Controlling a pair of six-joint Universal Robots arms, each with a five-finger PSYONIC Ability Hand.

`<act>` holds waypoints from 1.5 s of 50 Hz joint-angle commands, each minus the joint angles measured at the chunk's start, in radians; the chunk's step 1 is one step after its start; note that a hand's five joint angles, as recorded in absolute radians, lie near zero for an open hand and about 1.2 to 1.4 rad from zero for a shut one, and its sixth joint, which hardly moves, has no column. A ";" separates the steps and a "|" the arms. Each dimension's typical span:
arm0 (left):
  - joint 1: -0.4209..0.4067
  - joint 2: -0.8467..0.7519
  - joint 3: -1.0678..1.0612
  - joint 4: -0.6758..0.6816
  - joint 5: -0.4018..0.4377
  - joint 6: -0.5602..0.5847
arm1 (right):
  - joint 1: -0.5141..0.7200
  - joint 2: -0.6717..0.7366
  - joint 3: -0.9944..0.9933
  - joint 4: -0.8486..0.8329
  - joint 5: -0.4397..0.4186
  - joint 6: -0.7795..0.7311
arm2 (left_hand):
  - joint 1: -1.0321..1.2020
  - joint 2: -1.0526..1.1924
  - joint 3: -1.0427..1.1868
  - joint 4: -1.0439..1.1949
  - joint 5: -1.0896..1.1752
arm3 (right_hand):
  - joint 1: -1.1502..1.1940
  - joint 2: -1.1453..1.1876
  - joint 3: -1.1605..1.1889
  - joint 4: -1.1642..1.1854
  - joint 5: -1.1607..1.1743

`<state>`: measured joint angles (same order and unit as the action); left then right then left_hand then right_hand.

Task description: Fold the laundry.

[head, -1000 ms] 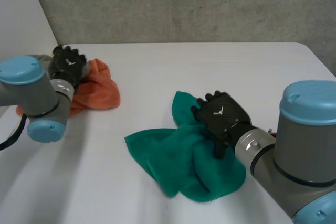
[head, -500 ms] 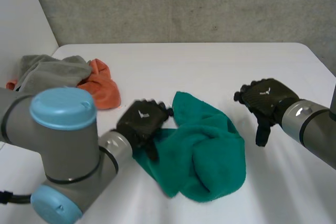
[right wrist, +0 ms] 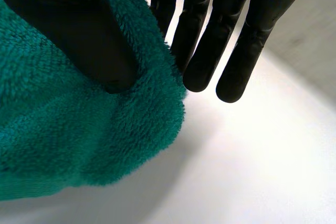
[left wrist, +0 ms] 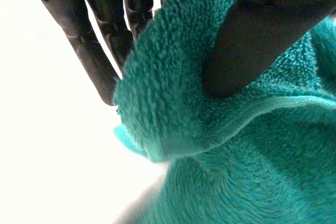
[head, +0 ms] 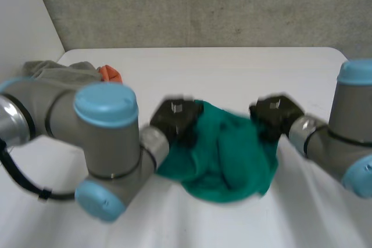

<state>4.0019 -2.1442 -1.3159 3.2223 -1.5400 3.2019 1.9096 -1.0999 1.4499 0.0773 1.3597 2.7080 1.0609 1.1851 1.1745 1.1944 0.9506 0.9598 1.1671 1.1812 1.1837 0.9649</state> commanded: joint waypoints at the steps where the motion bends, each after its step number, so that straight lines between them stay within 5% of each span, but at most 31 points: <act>1: 0.077 0.035 0.227 0.236 -0.026 0.235 | 0.028 -0.035 -0.244 -0.212 0.093 0.013 | 0.335 0.211 0.222 0.202 0.271 | 0.436 0.229 0.215 0.213 0.257; 8: 0.077 0.112 0.225 0.464 0.008 0.323 | 0.080 -0.098 -0.321 -0.335 0.091 0.018 | 0.335 0.211 0.222 0.202 0.271 | 0.436 0.229 0.215 0.213 0.257; 20: 0.074 0.204 -0.176 0.464 0.063 0.332 | 0.100 -0.178 -0.036 -0.239 0.041 -0.108 | 0.148 0.024 0.034 0.014 0.084 | 0.436 0.229 0.215 0.213 0.257; 29: 0.062 0.184 -0.358 0.415 0.066 0.334 | 0.103 -0.072 0.119 -0.016 0.050 -0.234 | -0.556 -0.681 -0.670 -0.690 -0.621 | 0.426 0.219 0.204 0.202 0.246; 31: 0.065 0.193 -0.362 0.380 0.066 0.332 | 0.097 -0.077 0.122 0.047 0.059 -0.243 | -0.697 -0.821 -0.810 -0.830 -0.761 | -0.218 -0.425 -0.439 -0.442 -0.397; 34: 0.071 0.201 -0.358 0.338 0.063 0.334 | 0.094 -0.083 0.112 0.088 0.044 -0.234 | -0.850 -0.974 -0.964 -0.984 -0.914 | -0.604 -0.811 -0.825 -0.828 -0.783; 44: 0.268 0.262 -0.365 0.234 0.070 0.325 | 0.103 -0.170 -0.067 0.101 0.035 -0.244 | -0.850 -0.975 -0.964 -0.984 -0.915 | -0.643 -0.850 -0.864 -0.867 -0.823; 51: 0.356 0.271 -0.397 0.188 0.083 0.323 | 0.106 0.040 -0.337 0.237 -0.114 -0.267 | -0.839 -0.963 -0.952 -0.972 -0.903 | -0.625 -0.833 -0.847 -0.849 -0.805; 63: 0.381 0.323 -0.462 0.163 0.124 0.317 | 0.146 0.411 -0.813 0.400 -0.174 -0.321 | -0.839 -0.963 -0.952 -0.972 -0.903 | -0.564 -0.771 -0.785 -0.787 -0.743; 75: 0.382 0.342 -0.467 0.163 0.124 0.317 | 0.169 0.534 -0.876 0.426 -0.223 -0.333 | -0.844 -0.969 -0.958 -0.978 -0.909 | -0.564 -0.771 -0.785 -0.787 -0.743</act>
<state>4.3803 -1.8134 -1.7846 3.3850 -1.4144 3.5188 2.0672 -0.6139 0.5826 0.5030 1.1462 2.3777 0.2291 0.2218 0.2328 0.2246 0.0491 0.2907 0.3513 0.3256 0.3169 0.1640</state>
